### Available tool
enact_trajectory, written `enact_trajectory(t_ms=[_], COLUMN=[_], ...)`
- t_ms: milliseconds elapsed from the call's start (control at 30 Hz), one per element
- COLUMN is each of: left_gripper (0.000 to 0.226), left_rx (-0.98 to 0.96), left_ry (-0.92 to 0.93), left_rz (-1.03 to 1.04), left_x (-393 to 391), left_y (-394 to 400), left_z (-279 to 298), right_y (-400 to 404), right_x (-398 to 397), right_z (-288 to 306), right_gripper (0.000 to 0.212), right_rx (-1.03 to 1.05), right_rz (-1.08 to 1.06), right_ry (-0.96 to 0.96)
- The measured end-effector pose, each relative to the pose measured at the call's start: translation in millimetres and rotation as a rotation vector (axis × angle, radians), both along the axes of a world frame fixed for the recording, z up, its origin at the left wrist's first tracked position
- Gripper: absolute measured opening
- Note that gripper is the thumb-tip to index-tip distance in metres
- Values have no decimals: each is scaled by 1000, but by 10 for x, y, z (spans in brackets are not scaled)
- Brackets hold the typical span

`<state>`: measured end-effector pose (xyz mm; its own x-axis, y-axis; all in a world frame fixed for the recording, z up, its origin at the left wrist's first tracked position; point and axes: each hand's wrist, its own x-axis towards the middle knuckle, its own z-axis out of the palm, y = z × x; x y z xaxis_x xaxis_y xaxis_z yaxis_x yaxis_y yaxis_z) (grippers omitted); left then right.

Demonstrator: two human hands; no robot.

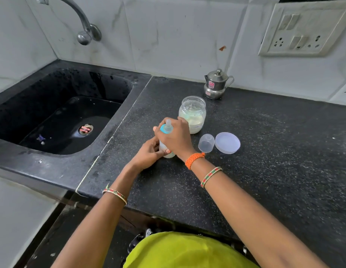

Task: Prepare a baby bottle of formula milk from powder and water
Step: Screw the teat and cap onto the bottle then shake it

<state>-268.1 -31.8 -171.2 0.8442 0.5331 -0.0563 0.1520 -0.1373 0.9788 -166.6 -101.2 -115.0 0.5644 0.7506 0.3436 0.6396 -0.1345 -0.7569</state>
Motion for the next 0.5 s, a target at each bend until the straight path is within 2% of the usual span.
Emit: enact_trajectory(t_ms=[100, 167, 233, 333, 400, 500], left_gripper=[47, 49, 47, 42, 42, 40], left_rx=[72, 83, 48, -40, -72, -68], left_ry=[-33, -40, -17, 9, 9, -14], left_rz=[52, 45, 13, -61, -77, 2], left_x=[19, 24, 13, -10, -17, -6], left_y=[-62, -79, -56, 16, 46, -12], left_z=[-25, -25, 12, 92, 118, 97], right_y=[-19, -30, -34, -90, -155, -176], right_x=[-92, -147, -128, 96, 233, 213], right_z=[-85, -111, -110, -63, -21, -51], right_gripper=[31, 35, 33, 21, 21, 28], right_rx=[116, 132, 59, -48, -105, -80], right_rz=[-228, -288, -188, 133, 311, 252], right_ry=[-80, -79, -6, 167, 237, 179])
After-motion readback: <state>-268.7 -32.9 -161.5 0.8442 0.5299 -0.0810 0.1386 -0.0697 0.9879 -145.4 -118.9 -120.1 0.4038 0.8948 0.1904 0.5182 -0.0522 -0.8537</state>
